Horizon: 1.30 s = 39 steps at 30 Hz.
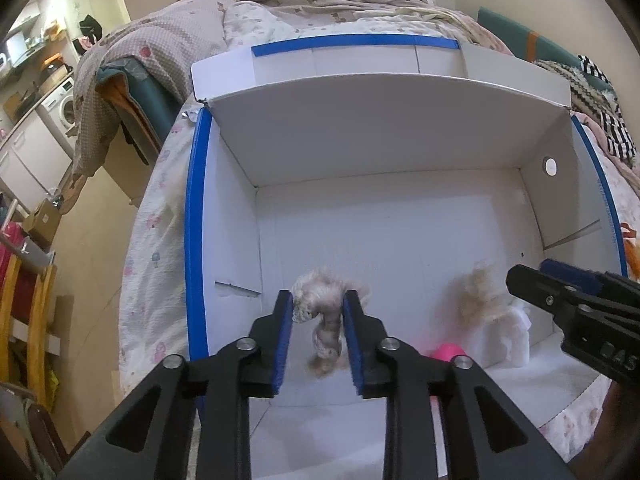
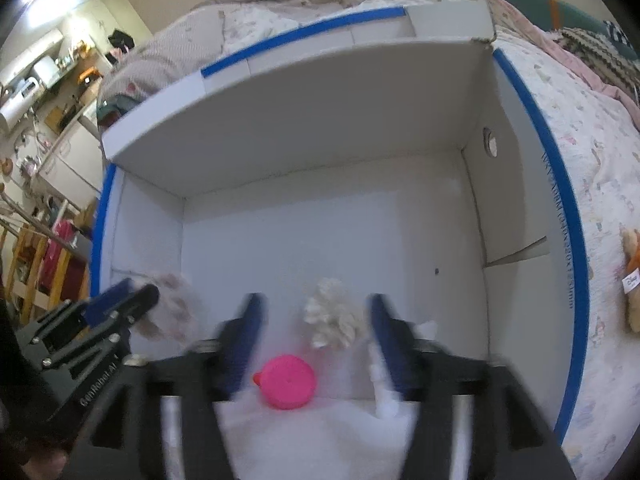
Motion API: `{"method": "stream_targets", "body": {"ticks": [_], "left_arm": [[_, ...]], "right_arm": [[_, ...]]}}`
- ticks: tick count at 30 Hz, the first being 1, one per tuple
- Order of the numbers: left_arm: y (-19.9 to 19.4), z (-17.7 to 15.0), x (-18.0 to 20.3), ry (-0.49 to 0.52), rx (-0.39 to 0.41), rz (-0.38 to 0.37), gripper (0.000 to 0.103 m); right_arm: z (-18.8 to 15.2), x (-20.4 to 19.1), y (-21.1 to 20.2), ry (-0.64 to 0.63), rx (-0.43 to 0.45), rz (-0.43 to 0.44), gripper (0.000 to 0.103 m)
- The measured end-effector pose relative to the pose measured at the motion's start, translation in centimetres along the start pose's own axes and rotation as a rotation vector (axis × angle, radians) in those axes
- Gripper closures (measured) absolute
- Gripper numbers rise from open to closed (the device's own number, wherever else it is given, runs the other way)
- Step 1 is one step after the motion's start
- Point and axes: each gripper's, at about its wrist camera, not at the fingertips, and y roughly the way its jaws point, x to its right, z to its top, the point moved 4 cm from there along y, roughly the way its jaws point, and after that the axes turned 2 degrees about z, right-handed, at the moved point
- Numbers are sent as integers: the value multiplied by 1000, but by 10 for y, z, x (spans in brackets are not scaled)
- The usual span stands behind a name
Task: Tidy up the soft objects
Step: 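Carry both scrunchies into the box and open both grippers to drop them, then lift both grippers out of the box and back away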
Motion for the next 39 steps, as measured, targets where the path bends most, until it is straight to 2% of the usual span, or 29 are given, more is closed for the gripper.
{"method": "stream_targets", "body": {"ticks": [1,3,5,6,11,15,31,37,39], "left_arm": [[0,0,0,0,0,0,77],[-1,0,0,1,-2,4,66],[-3,1,-1,-3,6,9,43],[-5,2,-1,-7,16,10,41],[-12,5,-4,-26,46,-5,39],[-13,5,-6,-37,42,-8,39],[-20,3,-9,-60,64,-14,39],[-36,2,-13,-58,78,-26,39],[-47,3,-18,-70,105,-25,39]], "right_arm": [[1,1,-2,2,8,2,36],[2,1,-5,6,16,8,35],[2,3,-9,18,34,18,26],[3,4,-11,22,42,20,24],[5,8,-20,38,75,32,7],[12,5,-20,81,82,81,0],[18,-2,-35,77,149,63,0],[12,2,-48,93,152,55,0],[7,2,-55,94,158,62,0]]}}
